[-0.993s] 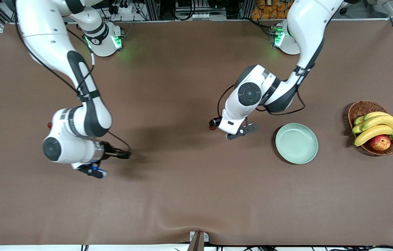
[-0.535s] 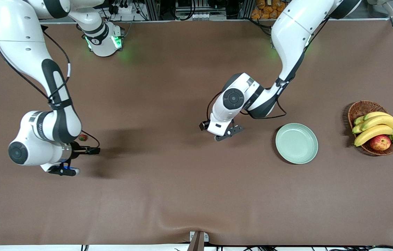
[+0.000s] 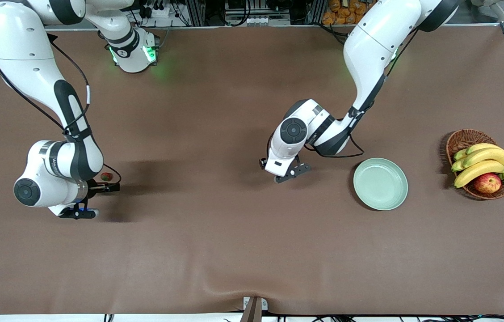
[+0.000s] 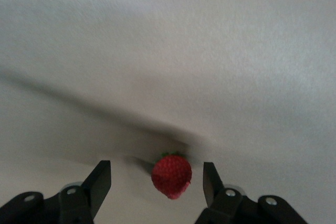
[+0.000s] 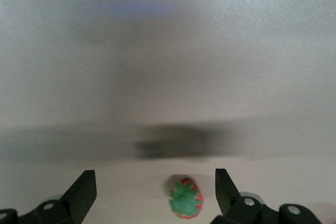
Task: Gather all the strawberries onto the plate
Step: 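Grasp the mid-table strawberry with the left gripper while the right gripper grasps another, then place the strawberry on the green plate with the left gripper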
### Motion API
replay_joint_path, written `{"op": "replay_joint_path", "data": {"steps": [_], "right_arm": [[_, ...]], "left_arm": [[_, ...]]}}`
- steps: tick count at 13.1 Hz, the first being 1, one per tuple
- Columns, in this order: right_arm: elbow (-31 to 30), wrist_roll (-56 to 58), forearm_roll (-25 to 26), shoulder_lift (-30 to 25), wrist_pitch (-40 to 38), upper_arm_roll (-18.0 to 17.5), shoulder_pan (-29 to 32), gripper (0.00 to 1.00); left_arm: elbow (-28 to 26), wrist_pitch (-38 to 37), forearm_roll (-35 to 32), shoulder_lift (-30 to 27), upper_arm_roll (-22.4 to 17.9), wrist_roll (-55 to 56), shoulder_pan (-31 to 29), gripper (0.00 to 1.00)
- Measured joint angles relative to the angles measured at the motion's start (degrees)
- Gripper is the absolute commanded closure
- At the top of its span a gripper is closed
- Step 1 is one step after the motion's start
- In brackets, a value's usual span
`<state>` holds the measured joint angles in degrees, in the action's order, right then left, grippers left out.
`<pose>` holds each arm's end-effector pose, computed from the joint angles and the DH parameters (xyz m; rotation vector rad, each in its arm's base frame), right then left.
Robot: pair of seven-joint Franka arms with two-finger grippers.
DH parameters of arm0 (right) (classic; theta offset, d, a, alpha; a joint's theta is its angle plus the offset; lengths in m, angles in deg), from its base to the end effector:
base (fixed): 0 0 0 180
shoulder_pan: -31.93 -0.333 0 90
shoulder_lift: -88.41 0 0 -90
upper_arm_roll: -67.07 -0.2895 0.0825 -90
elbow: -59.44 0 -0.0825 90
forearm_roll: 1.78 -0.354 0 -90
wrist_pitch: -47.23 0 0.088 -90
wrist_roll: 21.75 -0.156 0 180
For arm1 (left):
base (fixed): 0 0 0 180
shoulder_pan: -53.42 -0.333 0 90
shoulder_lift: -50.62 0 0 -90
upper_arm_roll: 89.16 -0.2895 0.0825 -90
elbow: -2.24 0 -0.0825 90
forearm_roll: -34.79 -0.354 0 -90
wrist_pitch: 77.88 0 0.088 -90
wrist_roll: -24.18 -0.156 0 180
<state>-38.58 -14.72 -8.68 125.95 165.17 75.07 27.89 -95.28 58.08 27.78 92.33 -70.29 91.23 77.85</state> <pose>0.5860 -0.0281 0.1449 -3.0705 0.0050 0.4592 0.4704 -0.4247 0.1401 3.0101 0.6132 -0.1815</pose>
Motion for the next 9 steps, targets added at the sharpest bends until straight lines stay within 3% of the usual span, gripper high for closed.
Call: {"op": "replay_joint_path", "data": {"steps": [3, 5, 6, 8, 9], "right_arm": [[-0.9, 5.3, 0.1, 0.0, -0.6, 0.1, 2.0, 0.29], [-1.2, 6.2, 0.1, 0.0, -1.2, 0.1, 2.5, 0.4], [-1.3, 6.2, 0.1, 0.0, -1.7, 0.0, 2.5, 0.43], [-1.6, 6.4, 0.2, 0.0, -2.7, -0.1, 2.4, 0.46], [-1.7, 6.5, 0.2, 0.0, -3.0, -0.2, 2.3, 0.47]], "left_arm": [[0.0, 1.2, 0.0, 1.0, 0.0, 0.9, 0.7, 0.41], [0.1, 1.3, 0.0, 1.2, 0.0, 0.9, 0.8, 0.47], [0.2, 1.3, -0.1, 1.3, 0.0, 0.9, 0.8, 0.56], [0.4, 1.3, -0.1, 1.3, -0.1, 0.9, 0.8, 0.89], [0.6, 1.3, -0.1, 1.3, -0.1, 0.9, 0.8, 1.0]]}}
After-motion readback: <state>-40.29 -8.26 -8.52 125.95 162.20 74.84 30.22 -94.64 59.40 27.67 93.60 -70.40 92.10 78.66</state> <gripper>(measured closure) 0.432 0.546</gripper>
